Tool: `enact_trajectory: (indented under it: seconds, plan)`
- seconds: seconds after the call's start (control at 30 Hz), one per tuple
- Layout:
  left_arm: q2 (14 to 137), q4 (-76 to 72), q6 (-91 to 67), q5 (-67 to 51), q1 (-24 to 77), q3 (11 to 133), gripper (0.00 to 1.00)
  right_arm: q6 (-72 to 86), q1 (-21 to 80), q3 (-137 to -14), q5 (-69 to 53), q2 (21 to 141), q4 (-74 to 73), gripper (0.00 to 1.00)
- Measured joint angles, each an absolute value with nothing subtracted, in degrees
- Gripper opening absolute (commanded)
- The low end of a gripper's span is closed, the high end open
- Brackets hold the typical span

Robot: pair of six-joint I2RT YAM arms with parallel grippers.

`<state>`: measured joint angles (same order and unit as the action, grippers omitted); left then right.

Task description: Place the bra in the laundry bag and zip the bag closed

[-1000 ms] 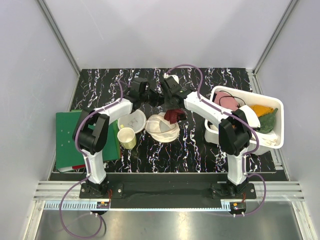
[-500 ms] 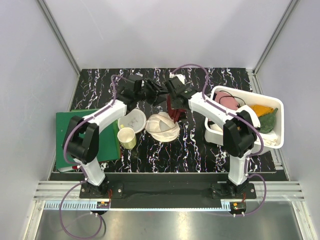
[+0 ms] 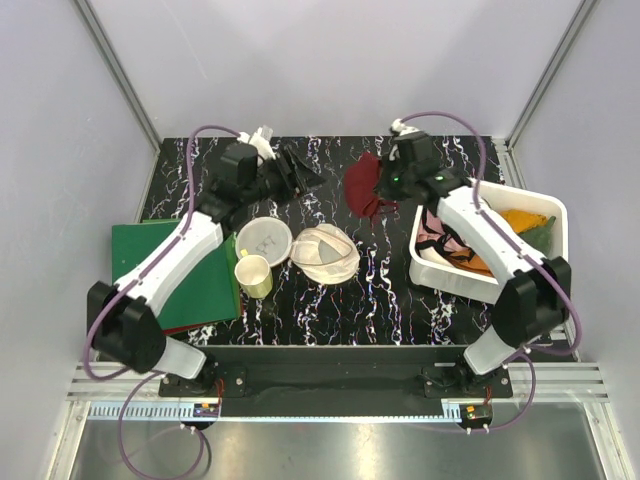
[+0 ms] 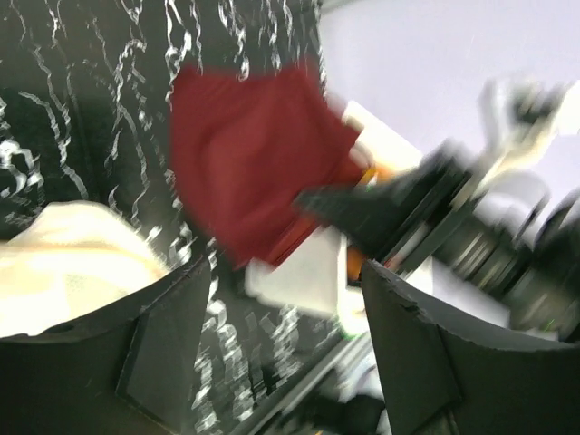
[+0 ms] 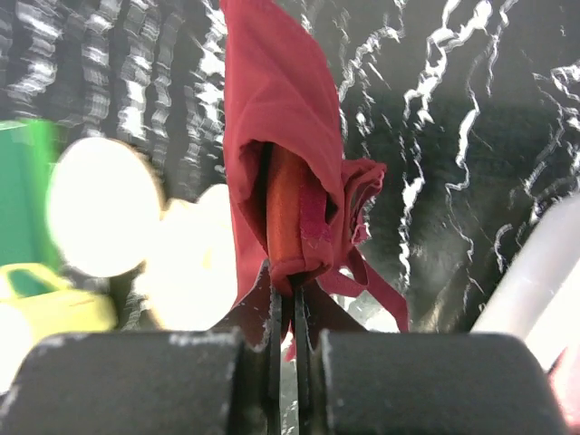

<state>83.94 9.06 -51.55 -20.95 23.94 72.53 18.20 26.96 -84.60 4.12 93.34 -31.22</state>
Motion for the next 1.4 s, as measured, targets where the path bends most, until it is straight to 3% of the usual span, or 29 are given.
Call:
enact_trajectory:
  seconds: [0.17,0.37,0.57,0.87,0.97,1.03,1.07,1.1,1.17,1.2,1.23,1.4]
  plan:
    - [76.7,12.9,-41.7,-19.7,30.0,66.0,0.67,18.9,19.9,-83.6,-12.3,89.8,-28.6,0.0]
    - [74.4,17.8,-31.9,-20.0,32.1,60.7,0.72,22.9,18.9,-81.3,-26.3,89.4,-26.5,0.0]
    - [77.5,18.6,-26.4,-15.4,37.6,58.9,0.88,27.3,14.1,-79.1,-31.2,89.0,-26.6,0.0]
    - [92.6,14.1,-22.9,-8.2,42.3,61.1,0.93,25.6,9.6,-79.4,-28.4,84.3,-31.7,0.0]
    - [97.6,13.9,-22.0,-6.7,42.3,63.4,0.85,24.3,9.0,-79.6,-27.5,82.4,-33.3,0.0]
    - [99.3,13.9,-21.8,-6.6,42.5,64.6,0.69,23.7,8.5,-79.7,-27.1,81.8,-33.9,0.0]
    - [100.1,13.8,-21.8,-6.7,42.5,65.5,0.61,23.5,8.3,-79.7,-26.9,81.5,-34.3,0.0]
    - [100.8,13.5,-21.9,-6.9,42.6,66.3,0.45,23.2,8.1,-79.7,-26.5,81.4,-34.6,0.0]
    - [102.0,13.0,-22.7,-7.5,42.9,67.9,0.29,22.8,7.8,-79.8,-26.2,81.3,-35.3,0.0]
    - [102.7,12.7,-23.0,-7.9,43.0,68.5,0.11,22.7,7.6,-79.8,-26.0,81.3,-35.6,0.0]
    - [103.4,12.3,-23.7,-8.4,43.1,69.1,0.01,22.5,7.5,-79.9,-25.8,81.3,-36.1,0.0]
    - [107.2,11.9,-27.6,-11.3,43.4,72.7,0.0,21.7,7.2,-81.4,-24.6,81.4,-37.3,0.0]
